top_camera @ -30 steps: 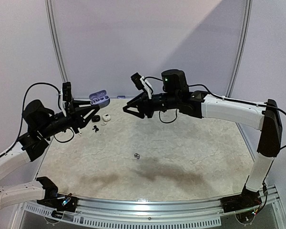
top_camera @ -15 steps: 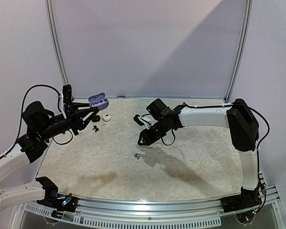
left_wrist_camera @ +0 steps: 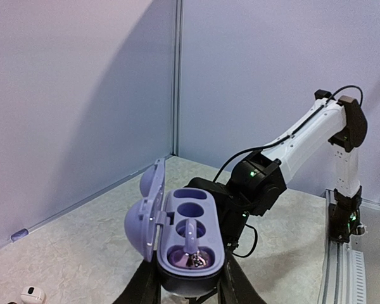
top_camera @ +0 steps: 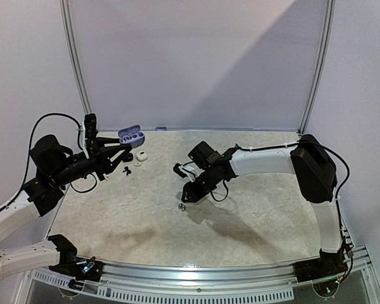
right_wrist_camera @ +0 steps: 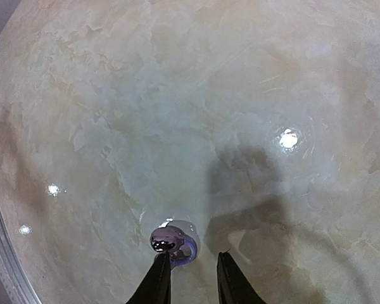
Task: Insert the wireless bluetooth earbuds into the charging case
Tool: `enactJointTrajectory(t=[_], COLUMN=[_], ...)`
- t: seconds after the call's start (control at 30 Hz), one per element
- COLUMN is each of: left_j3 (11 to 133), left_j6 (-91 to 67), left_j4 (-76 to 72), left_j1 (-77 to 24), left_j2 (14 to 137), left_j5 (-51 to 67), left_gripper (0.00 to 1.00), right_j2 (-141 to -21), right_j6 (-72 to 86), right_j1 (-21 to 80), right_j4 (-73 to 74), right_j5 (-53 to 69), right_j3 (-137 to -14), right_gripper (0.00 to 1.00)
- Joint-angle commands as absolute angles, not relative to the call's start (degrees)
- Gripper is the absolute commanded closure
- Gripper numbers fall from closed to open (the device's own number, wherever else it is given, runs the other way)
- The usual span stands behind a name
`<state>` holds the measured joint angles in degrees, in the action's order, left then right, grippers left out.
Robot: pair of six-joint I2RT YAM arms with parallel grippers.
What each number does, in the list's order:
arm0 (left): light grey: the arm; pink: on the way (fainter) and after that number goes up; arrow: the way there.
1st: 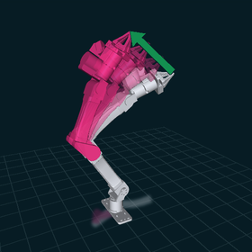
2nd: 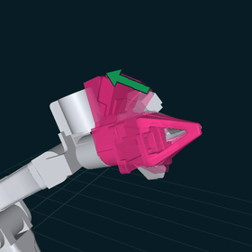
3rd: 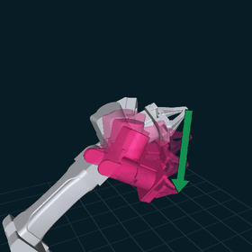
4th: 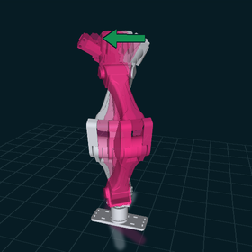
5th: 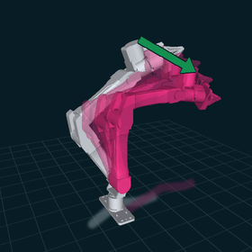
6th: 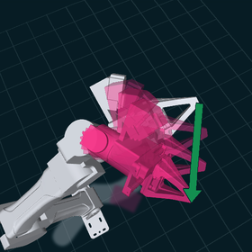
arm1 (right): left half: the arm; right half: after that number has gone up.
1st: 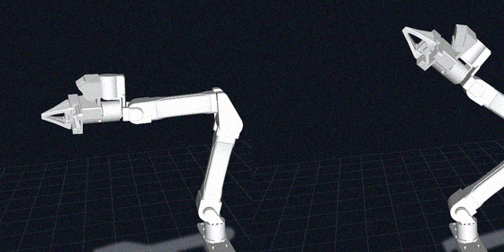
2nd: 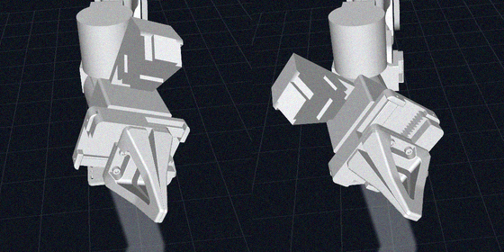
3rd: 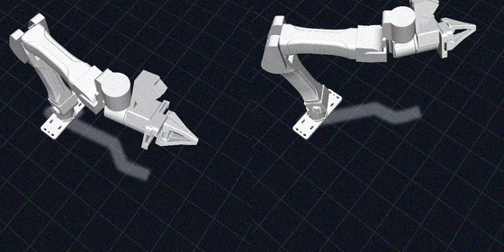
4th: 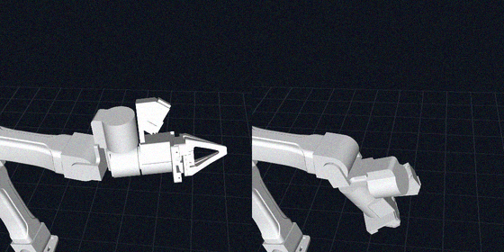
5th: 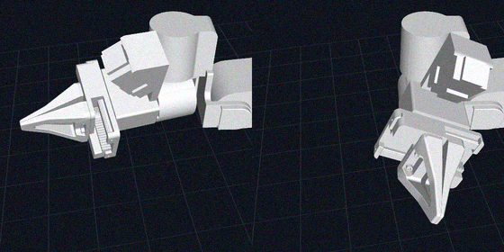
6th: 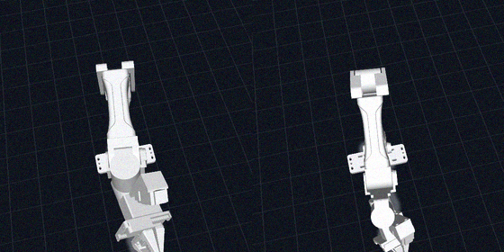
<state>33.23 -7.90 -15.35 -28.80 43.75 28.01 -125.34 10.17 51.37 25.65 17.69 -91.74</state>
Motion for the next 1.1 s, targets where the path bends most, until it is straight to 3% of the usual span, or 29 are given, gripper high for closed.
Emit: enactJointTrajectory(t=[0.0, 0.6, 1.07], left_j3=[32.39, 32.45, 32.48], left_j6=[-6.97, -6.17, -5.02], left_j4=[-15.03, -14.83, -13.89], left_j1=[-28.04, -27.95, -27.87], left_j2=[43.76, 44.23, 44.14], left_j5=[28.47, 28.48, 28.48], left_gripper=[1.0, 1.0, 1.0], right_j2=[-127.93, -130.0, -129.67], right_j6=[9.54, 5.89, 3.96], right_j1=[51.68, 52.95, 53.6], right_j4=[25.39, 26.9, 27.02], right_j5=[17.51, 21.7, 26.24], right_j3=[-91.21, -92.37, -92.55], right_gripper=[0.74, 0.75, 0.87])
